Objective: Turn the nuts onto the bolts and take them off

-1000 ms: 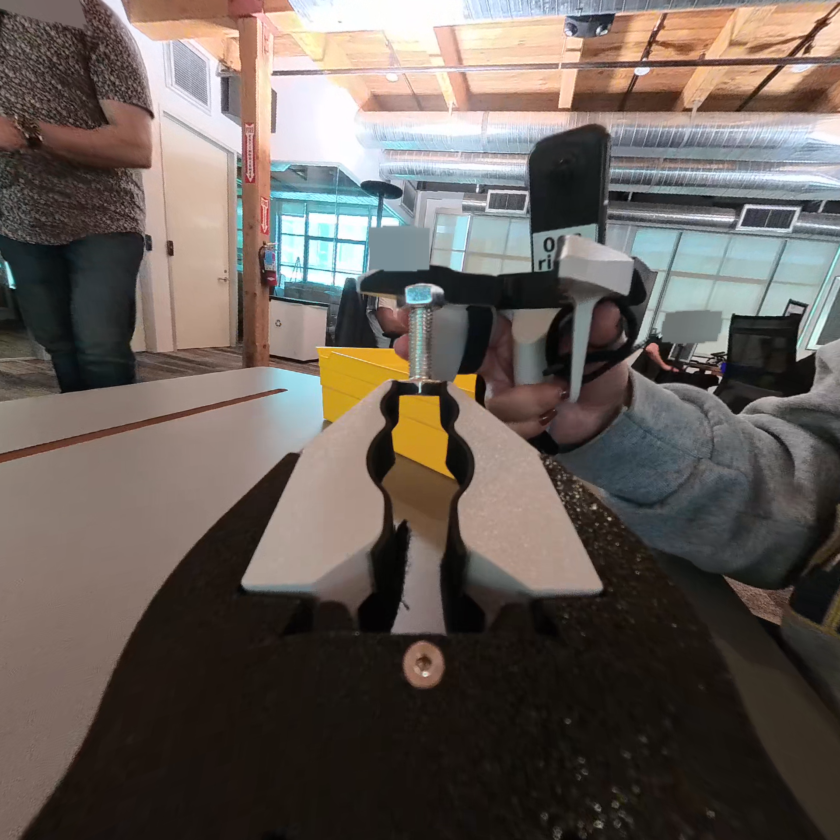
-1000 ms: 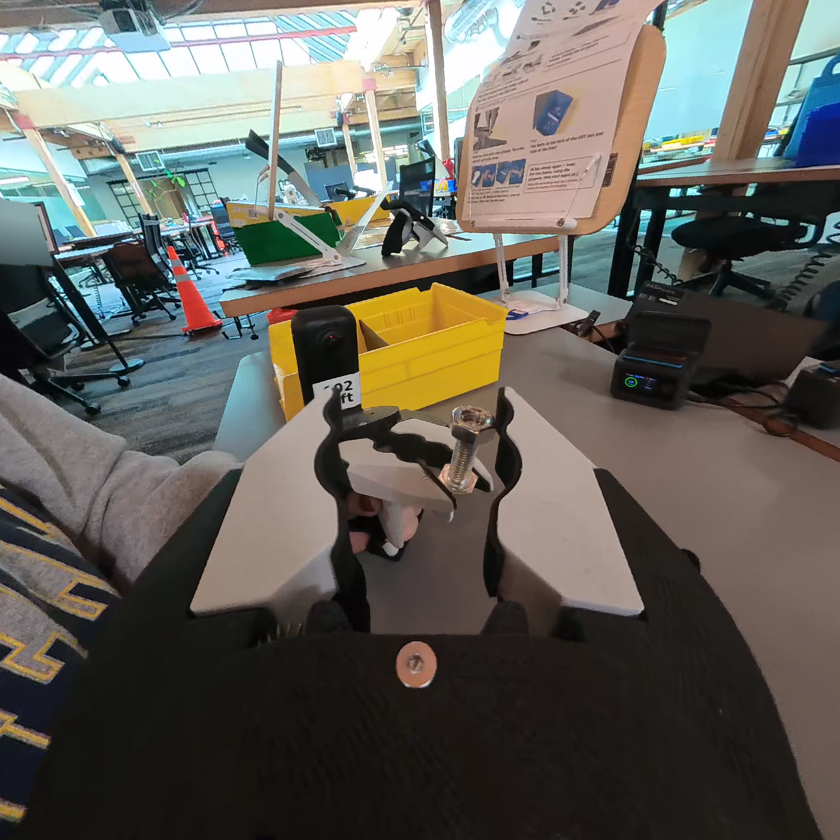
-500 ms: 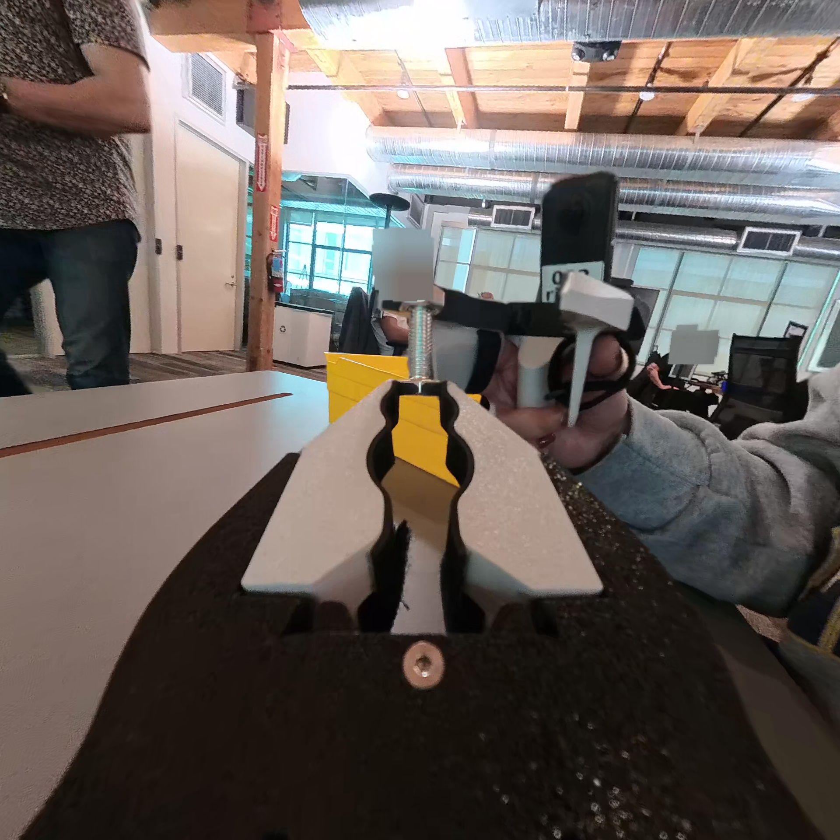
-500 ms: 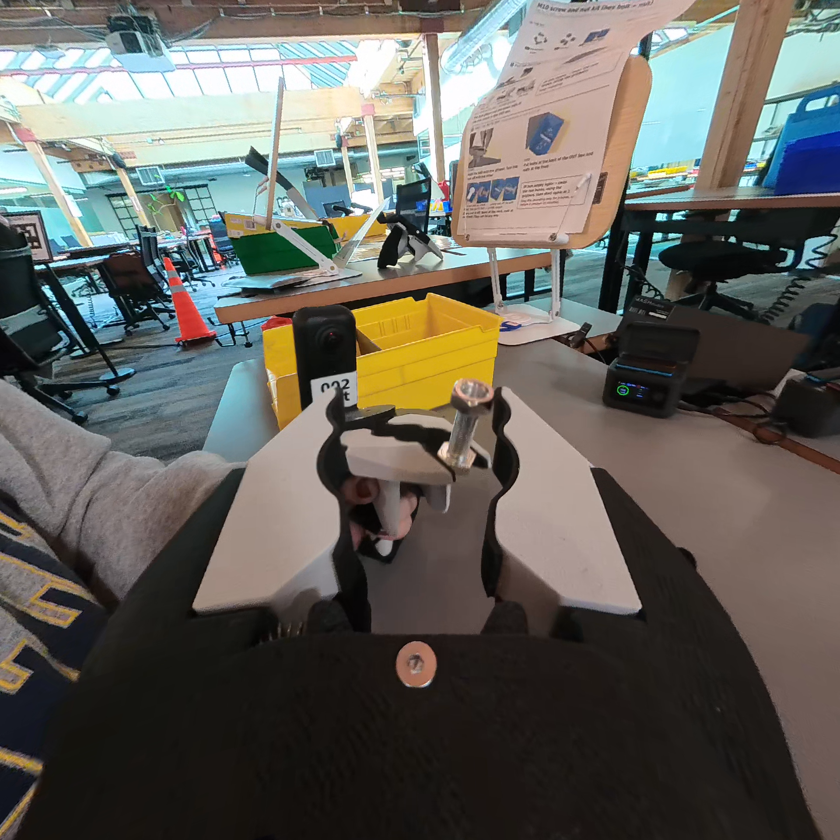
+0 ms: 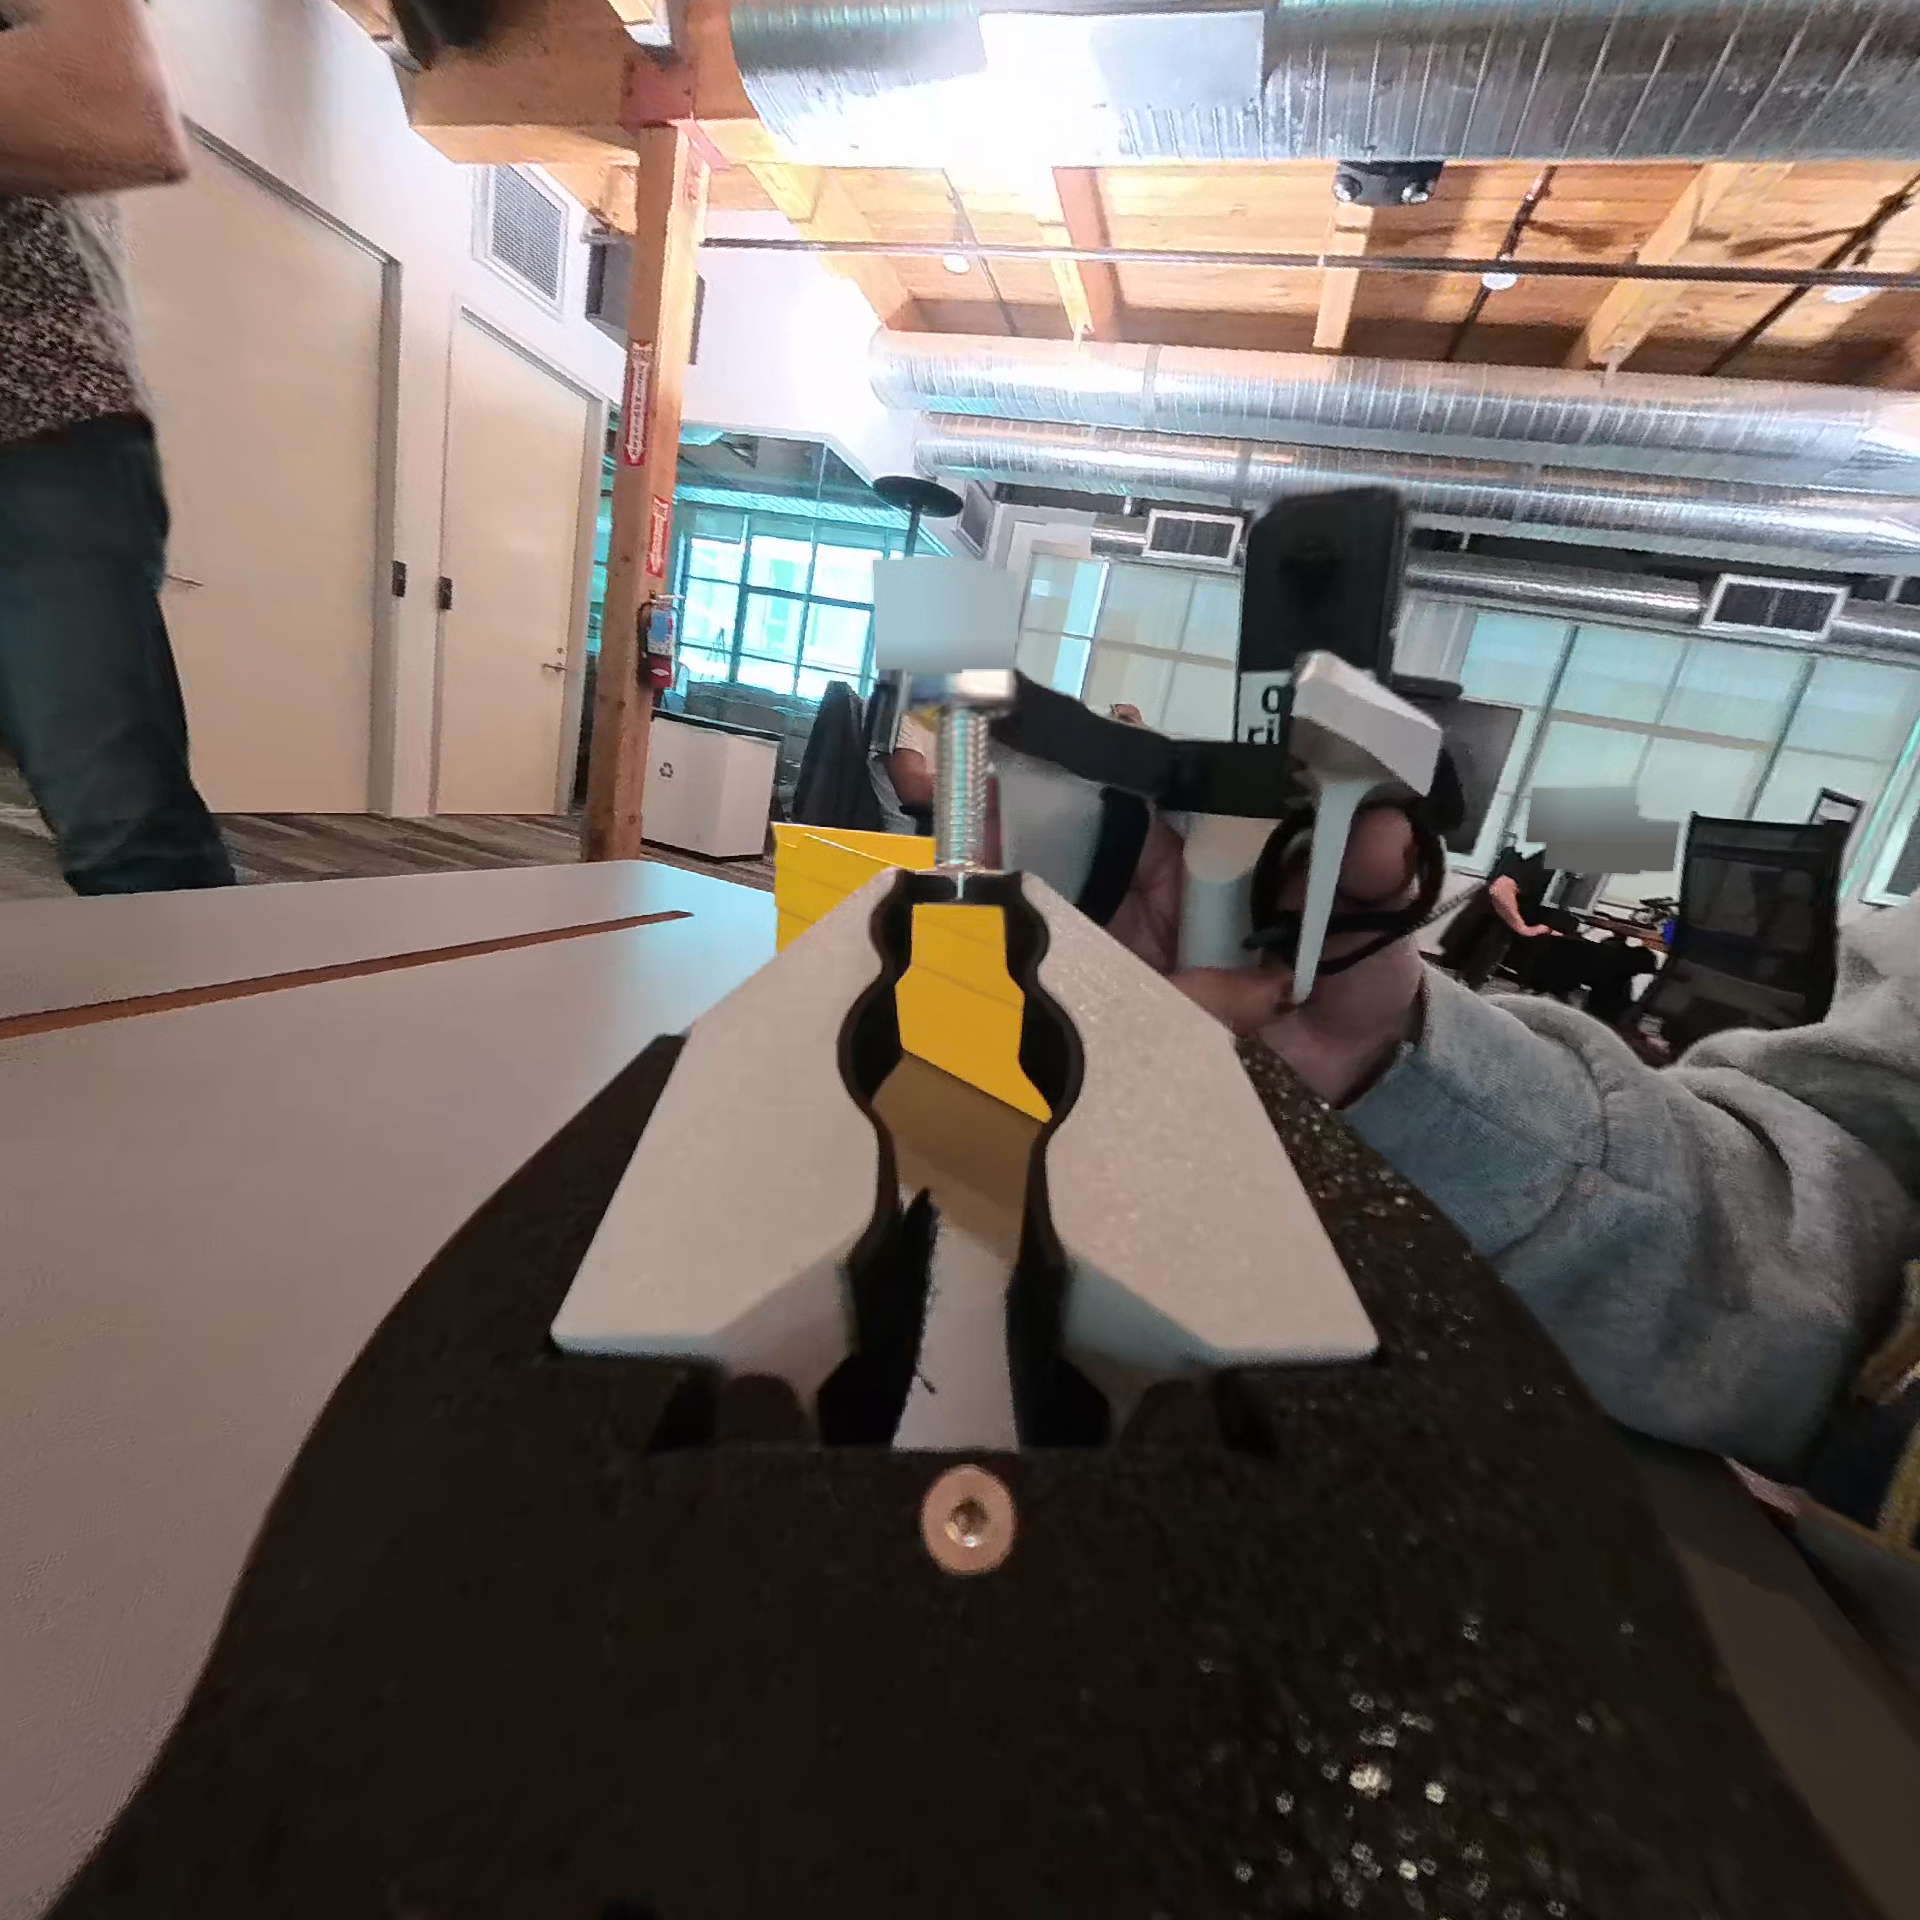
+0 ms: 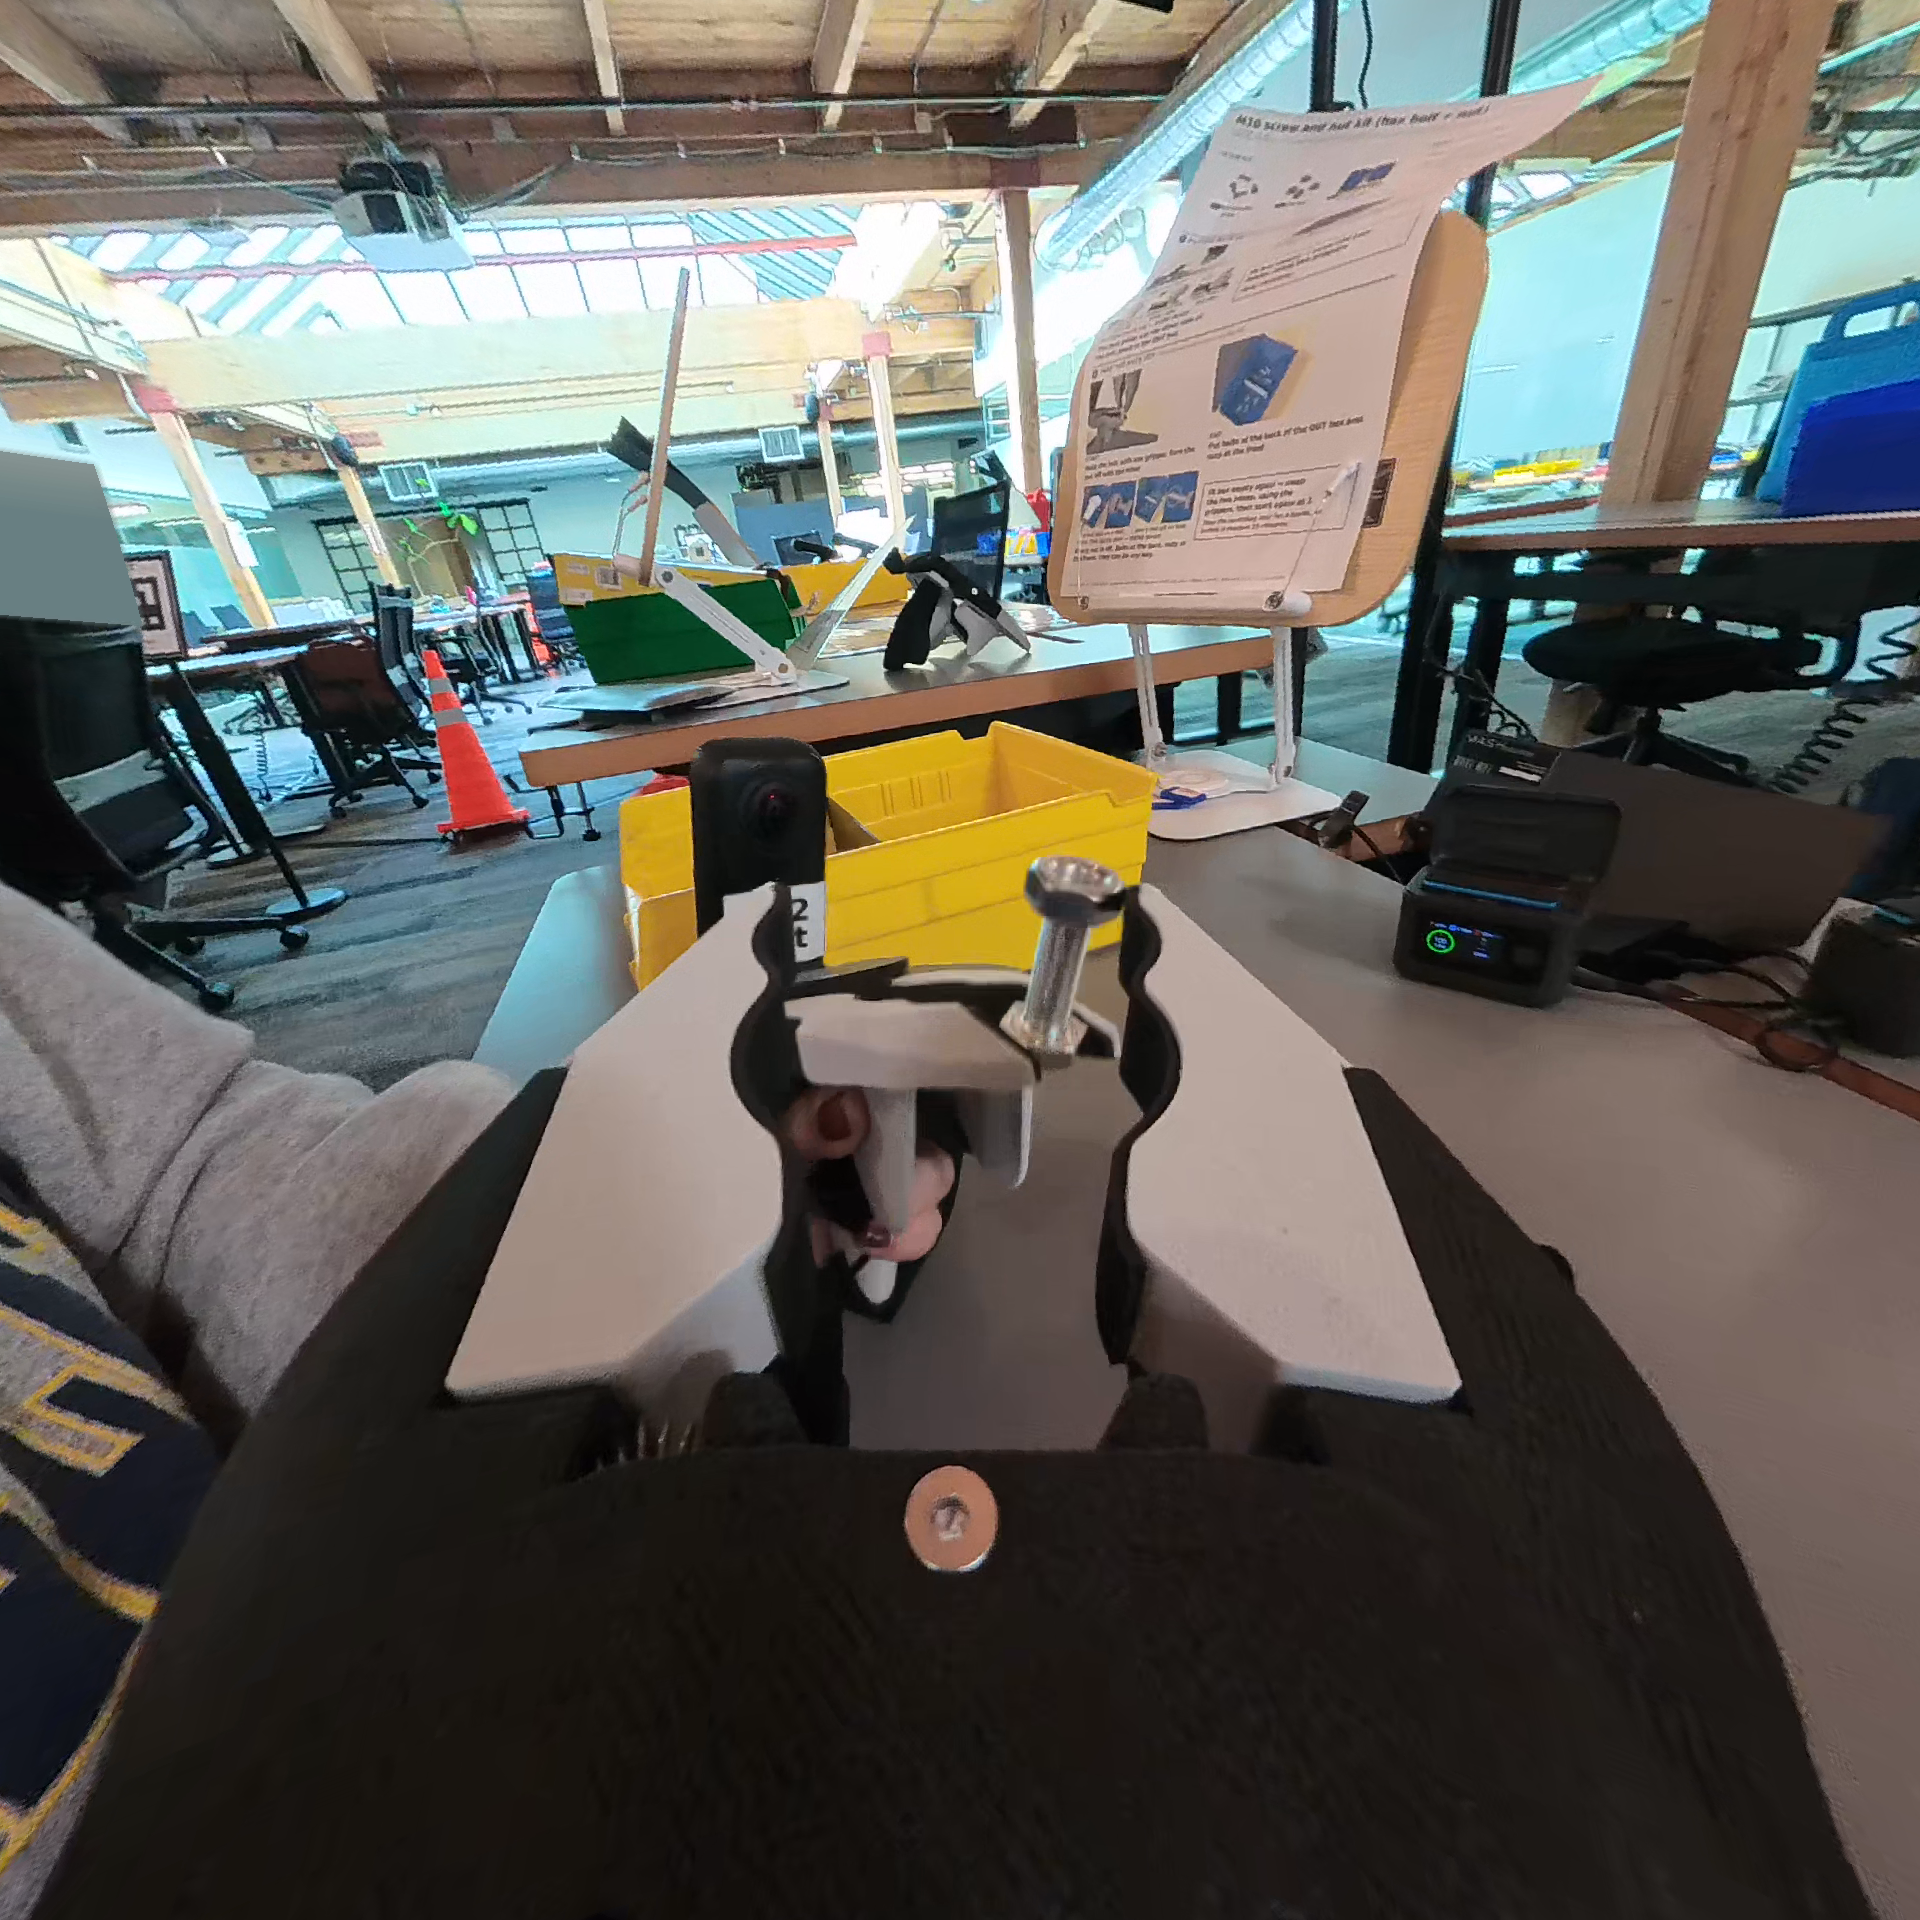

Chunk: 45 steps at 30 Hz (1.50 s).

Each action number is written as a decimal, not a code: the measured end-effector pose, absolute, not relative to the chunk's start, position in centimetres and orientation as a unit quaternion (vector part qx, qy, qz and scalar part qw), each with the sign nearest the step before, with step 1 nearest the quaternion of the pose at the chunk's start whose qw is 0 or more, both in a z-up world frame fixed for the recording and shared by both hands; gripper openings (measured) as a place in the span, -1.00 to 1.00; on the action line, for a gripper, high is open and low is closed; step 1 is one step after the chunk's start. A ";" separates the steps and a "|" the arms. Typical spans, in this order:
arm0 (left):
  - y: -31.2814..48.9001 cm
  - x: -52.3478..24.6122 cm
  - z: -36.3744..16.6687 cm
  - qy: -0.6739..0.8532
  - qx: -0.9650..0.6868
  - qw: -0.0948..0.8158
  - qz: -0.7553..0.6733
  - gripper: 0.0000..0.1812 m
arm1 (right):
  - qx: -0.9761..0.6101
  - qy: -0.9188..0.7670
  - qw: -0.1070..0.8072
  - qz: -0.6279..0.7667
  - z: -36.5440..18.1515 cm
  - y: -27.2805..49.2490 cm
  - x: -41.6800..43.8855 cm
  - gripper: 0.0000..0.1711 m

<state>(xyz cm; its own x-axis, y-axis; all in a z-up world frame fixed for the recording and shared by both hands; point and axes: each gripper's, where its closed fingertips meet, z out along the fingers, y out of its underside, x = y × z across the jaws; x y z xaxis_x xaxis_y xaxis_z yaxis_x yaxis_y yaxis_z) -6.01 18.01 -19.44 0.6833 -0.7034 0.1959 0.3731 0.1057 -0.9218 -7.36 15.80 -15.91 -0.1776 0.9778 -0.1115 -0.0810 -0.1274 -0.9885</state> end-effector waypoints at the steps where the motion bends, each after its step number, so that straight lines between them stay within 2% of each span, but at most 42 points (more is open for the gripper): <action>1: 18.1 -6.3 -19.4 0.142 -0.557 0.730 -0.369 -0.83 | -0.457 -0.485 0.446 0.598 -16.0 15.9 -7.0 -0.33; 8: 18.1 -6.2 -19.3 0.148 -0.551 0.724 -0.387 -0.84 | -0.452 -0.459 0.479 0.596 -15.4 17.5 -7.9 -0.30; 12: 17.9 -5.5 -19.5 0.164 -0.552 0.715 -0.396 -0.84 | -0.440 -0.470 0.449 0.619 -15.4 16.6 -9.0 -0.31; 18: 18.1 -6.6 -19.2 0.136 -0.544 0.724 -0.401 -0.84 | -0.438 -0.473 0.456 0.614 -16.0 16.5 -7.1 -0.41; 26: 17.7 -4.7 -19.6 0.176 -0.551 0.706 -0.409 -0.84 | -0.437 -0.479 0.479 0.592 -16.2 16.2 -7.8 -0.30; 28: 17.7 -5.2 -19.4 0.164 -0.546 0.713 -0.408 -0.84 | -0.433 -0.493 0.470 0.590 -16.7 15.8 -7.7 -0.32; 31: 17.7 -6.4 -19.2 0.139 -0.541 0.720 -0.411 -0.84 | -0.424 -0.491 0.460 0.607 -16.5 16.0 -6.9 -0.50; 36: 17.5 -5.7 -19.4 0.159 -0.546 0.707 -0.419 -0.84 | -0.428 -0.455 0.469 0.624 -16.0 16.6 -7.2 -0.29; 41: 17.2 -4.0 -19.8 0.195 -0.554 0.687 -0.429 -0.83 | -0.421 -0.460 0.467 0.627 -16.1 15.8 -7.7 -0.29; 45: 17.5 -5.5 -19.5 0.168 -0.550 0.706 -0.413 -0.84 | -0.415 -0.469 0.454 0.634 -16.1 15.9 -6.9 -0.35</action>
